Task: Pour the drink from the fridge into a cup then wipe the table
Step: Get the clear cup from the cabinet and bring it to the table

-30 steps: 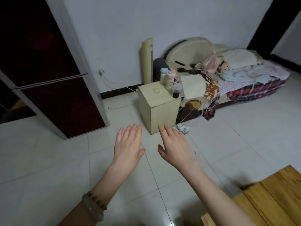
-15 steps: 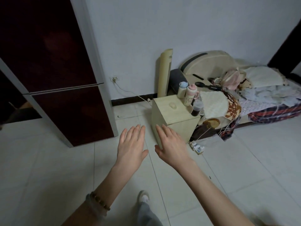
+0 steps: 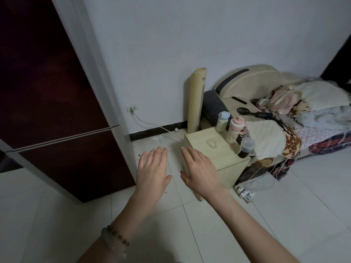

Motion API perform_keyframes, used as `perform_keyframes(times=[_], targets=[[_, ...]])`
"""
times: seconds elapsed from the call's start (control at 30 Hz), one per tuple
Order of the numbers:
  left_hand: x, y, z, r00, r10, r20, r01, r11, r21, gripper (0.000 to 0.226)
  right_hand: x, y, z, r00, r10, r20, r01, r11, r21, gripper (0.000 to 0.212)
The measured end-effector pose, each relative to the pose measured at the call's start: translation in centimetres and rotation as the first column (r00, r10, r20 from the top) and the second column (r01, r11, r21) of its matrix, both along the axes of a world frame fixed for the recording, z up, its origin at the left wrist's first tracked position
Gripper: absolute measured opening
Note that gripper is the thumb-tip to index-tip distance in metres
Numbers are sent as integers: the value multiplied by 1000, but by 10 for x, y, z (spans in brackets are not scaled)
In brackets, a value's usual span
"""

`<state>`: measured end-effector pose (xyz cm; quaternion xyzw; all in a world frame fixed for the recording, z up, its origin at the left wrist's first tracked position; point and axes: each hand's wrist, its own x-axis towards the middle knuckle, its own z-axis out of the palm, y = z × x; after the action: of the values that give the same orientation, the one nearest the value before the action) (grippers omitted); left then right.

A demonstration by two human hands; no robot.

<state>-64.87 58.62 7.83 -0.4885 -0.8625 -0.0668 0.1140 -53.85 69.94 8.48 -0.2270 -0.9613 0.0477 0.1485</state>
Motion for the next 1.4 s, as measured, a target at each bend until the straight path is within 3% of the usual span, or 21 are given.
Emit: perform_keyframes(times=[0.4,0.77,1.17,1.4], targets=[[-140,109,-3,982,-183,47,184,983,-6,94,-127,89,-7,984,-176,-12,176,984,9,75],[-276,217,6,893,-449,31,450,892,-39,95,-244,154,-10,897,-440,-44,440,898,10,78],[-288,318,-17,745,-661,91,667,742,-68,84,-241,222,-44,734,-678,29,679,733,-35,77],[-274,404,-53,668,-738,98,744,659,-108,95,-217,288,-68,655,-753,65,756,651,-77,71]])
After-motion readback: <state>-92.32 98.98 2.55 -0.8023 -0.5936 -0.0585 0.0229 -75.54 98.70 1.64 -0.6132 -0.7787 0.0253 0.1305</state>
